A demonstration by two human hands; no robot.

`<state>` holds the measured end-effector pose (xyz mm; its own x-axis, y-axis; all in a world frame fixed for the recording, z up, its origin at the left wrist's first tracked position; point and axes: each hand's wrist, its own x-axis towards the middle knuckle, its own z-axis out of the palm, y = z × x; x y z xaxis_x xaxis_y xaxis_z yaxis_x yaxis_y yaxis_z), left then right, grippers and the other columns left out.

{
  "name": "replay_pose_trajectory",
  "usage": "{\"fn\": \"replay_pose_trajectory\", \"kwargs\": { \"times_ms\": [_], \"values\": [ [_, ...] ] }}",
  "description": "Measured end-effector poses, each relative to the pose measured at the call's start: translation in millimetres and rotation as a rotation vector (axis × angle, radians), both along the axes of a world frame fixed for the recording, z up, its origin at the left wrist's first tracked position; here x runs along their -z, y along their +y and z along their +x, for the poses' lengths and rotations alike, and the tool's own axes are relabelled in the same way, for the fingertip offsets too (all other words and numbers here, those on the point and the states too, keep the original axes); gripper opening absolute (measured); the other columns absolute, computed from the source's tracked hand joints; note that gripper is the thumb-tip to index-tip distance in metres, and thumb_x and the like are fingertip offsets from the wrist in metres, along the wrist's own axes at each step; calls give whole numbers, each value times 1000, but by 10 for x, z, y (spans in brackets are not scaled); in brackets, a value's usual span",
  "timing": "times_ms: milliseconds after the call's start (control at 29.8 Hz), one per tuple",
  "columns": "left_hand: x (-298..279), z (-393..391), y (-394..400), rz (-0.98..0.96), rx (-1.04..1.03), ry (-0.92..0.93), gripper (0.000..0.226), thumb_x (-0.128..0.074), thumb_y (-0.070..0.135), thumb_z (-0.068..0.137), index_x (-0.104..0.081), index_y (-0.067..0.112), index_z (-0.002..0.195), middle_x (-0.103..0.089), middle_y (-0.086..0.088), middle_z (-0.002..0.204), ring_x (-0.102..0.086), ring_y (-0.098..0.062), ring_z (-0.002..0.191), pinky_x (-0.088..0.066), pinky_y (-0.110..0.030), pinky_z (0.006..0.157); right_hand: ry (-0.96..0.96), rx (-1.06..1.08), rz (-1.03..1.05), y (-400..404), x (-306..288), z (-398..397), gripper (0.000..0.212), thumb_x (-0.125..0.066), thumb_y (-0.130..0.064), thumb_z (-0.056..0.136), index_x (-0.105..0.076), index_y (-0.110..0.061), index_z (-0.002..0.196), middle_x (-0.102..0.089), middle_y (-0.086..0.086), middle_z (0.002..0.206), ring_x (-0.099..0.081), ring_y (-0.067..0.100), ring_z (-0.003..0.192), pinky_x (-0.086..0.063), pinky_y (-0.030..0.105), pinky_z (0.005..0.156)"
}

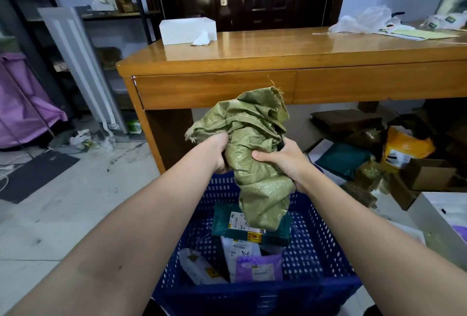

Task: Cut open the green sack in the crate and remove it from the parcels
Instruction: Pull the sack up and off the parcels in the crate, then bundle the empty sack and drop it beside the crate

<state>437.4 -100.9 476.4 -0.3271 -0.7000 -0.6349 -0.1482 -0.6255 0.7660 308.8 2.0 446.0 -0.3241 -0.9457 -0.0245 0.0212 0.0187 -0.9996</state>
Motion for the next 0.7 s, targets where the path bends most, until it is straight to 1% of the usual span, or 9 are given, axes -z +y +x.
{"fn": "replay_pose_trajectory", "kwargs": {
  "times_ms": [67, 134, 235, 302, 369, 436, 536, 637, 704],
  "values": [
    [39, 41, -47, -148, -207, -112, 38, -63, 34, 90, -58, 8, 117, -66, -9, 103, -66, -25, 89, -60, -34, 73, -47, 84, -30, 5, -7, -41, 27, -82, -5, 73, -67, -20, 90, -72, -5, 88, -71, 3, 69, -54, 18, 57],
    [120, 80, -177, -525, -374, -363, 50, -67, 16, 85, -45, 15, 130, -49, -12, 136, -50, -31, 122, -48, -41, 93, -70, 141, -11, 3, -32, -88, 24, -82, -5, 74, -67, -18, 87, -73, -1, 88, -71, 10, 73, -55, 23, 60],
    [109, 147, -148, -1106, 6, -718, 77, -66, 6, 81, -31, 38, 141, -21, -9, 154, -22, -33, 141, -26, -44, 112, -30, 91, 64, -3, -82, -122, 21, -80, -4, 74, -68, -17, 84, -72, -1, 85, -69, 15, 77, -54, 27, 66],
    [175, 143, -184, -1273, 333, -903, 96, -71, 11, 79, -15, 42, 151, -6, -9, 163, -7, -35, 149, -10, -50, 119, 6, 31, 112, -4, -82, -101, 19, -80, -4, 75, -69, -16, 85, -74, 1, 86, -71, 19, 81, -55, 30, 71],
    [269, 135, -257, -1228, 629, -983, 109, -77, 17, 75, -6, 36, 155, -2, -9, 166, 0, -34, 152, -2, -51, 121, 16, -7, 137, 4, -70, -72, 19, -78, -3, 76, -71, -14, 90, -76, 4, 90, -72, 25, 88, -56, 37, 81],
    [342, 145, -294, -1119, 816, -829, 116, -83, 31, 67, -6, 33, 155, -18, -8, 163, -11, -34, 151, -11, -53, 122, -10, -6, 120, 7, -54, -66, 19, -76, -2, 77, -71, -13, 92, -76, 5, 92, -72, 26, 90, -56, 38, 84],
    [408, 176, -241, -868, 732, -310, 94, -76, 27, 75, -21, 36, 150, -47, 2, 144, -44, -23, 135, -40, -43, 111, -90, 35, 60, 9, -20, -73, 20, -74, -1, 79, -70, -13, 94, -75, 6, 94, -70, 27, 91, -56, 38, 82],
    [459, 176, -156, -606, 640, -65, 70, -58, 3, 85, -40, 34, 145, -60, -1, 132, -59, -22, 118, -51, -43, 100, -138, 56, 13, -17, 49, -27, 21, -73, -4, 81, -66, -16, 96, -73, 5, 99, -69, 24, 91, -55, 35, 79],
    [530, 162, -68, -487, 517, 57, 44, -38, -12, 84, -58, 10, 116, -72, -5, 95, -64, -23, 91, -54, -38, 85, -117, 93, -11, -39, 89, 35, 25, -76, -11, 81, -63, -19, 102, -71, -1, 103, -68, 14, 89, -54, 28, 73]
  ]
}}
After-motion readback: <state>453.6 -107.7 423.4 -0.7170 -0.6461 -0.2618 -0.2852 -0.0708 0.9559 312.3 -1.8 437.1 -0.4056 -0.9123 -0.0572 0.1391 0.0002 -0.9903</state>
